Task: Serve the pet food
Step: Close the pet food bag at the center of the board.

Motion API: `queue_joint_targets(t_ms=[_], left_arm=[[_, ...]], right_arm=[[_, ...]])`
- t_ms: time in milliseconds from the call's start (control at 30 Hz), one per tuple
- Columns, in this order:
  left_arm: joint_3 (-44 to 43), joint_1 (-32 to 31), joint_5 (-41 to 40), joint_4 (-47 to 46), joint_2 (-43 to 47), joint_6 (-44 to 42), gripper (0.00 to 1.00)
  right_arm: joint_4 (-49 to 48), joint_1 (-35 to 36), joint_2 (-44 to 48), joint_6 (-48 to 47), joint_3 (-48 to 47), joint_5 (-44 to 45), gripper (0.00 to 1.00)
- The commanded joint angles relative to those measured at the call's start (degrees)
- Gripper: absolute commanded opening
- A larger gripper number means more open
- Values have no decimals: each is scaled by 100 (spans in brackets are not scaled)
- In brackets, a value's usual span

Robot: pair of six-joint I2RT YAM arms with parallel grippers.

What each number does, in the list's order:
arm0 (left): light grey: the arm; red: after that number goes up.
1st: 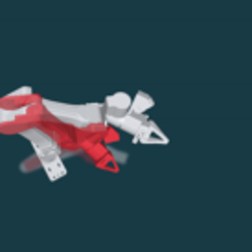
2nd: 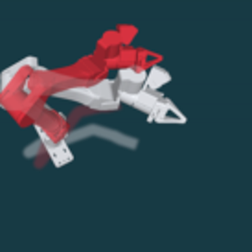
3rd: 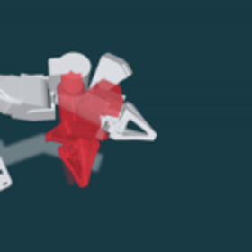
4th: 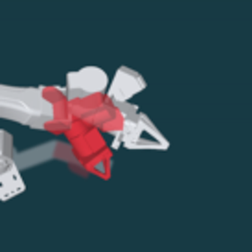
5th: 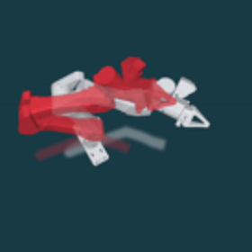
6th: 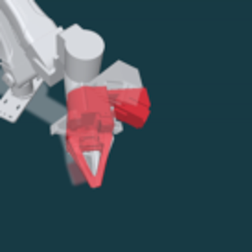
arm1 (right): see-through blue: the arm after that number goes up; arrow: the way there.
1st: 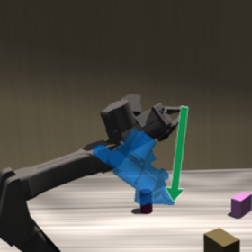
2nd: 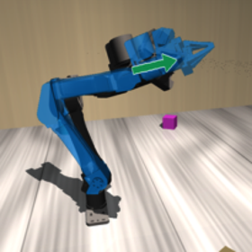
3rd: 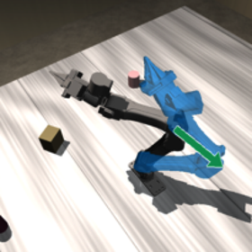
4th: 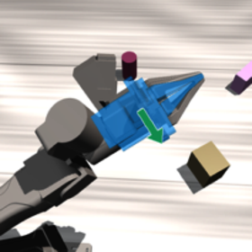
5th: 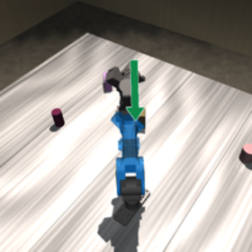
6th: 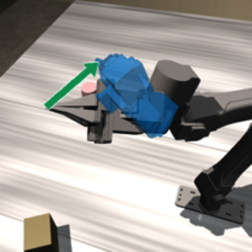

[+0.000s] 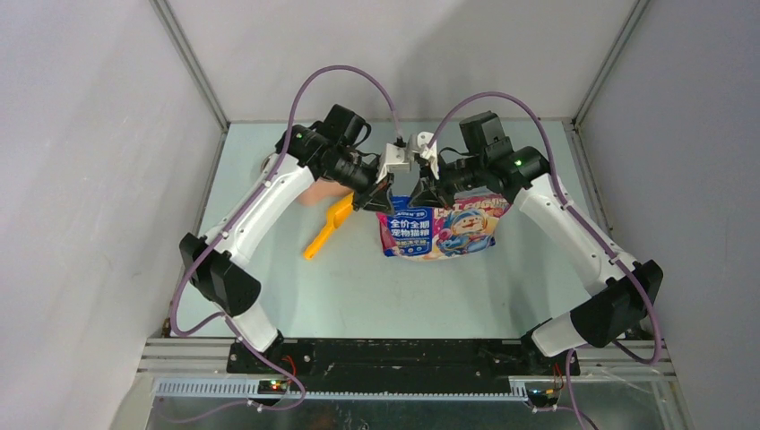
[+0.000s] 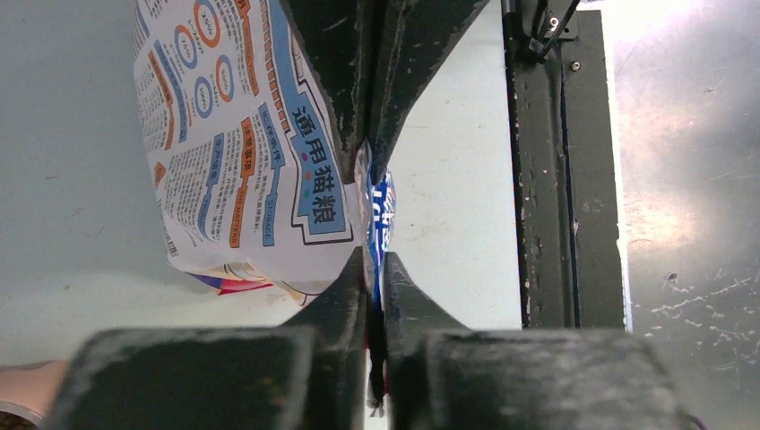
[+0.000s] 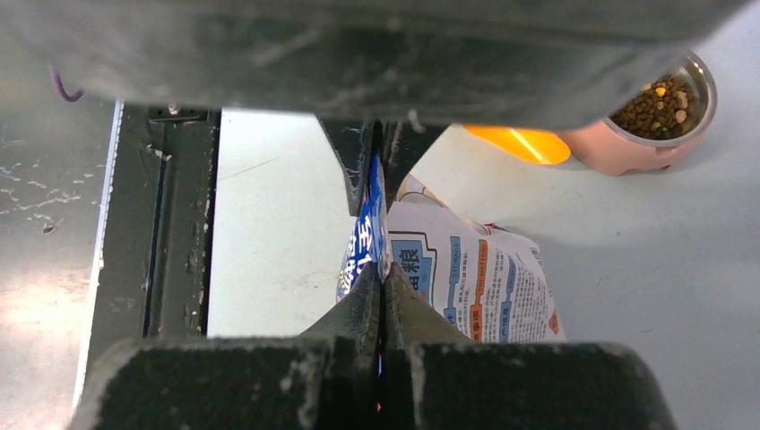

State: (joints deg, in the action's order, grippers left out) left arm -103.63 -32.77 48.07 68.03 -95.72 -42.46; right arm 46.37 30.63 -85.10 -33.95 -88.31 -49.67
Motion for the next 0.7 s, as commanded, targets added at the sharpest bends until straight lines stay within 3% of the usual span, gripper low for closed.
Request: queue_joint_targets(t_ms=[0,33,100,167,300,533,567,667], left_arm=[[-568,61,611,232,91,317,18],[-604,52,605,222,73,385,37],[-673,15,644,167,18,476,53],[-710,-55,628,122,-37,556,57],[-799,-195,511,40,-180,671,57],[-930,-255,389,-389,-331,1163,45],[-994,-251,333,-372,-322,1162,47],[-1004,-189,236,-392,-185,1145,67]], right_arm=[[159,27,14,-3,-80,302,0],[119,27,7,17,-87,325,0],[62,30,0,88,-89,356,0],[26,26,-3,132,-94,361,0],[15,26,-2,162,-103,352,0],[109,28,0,125,-99,317,0],[114,29,6,117,-95,313,0],[115,26,53,109,-46,289,0]])
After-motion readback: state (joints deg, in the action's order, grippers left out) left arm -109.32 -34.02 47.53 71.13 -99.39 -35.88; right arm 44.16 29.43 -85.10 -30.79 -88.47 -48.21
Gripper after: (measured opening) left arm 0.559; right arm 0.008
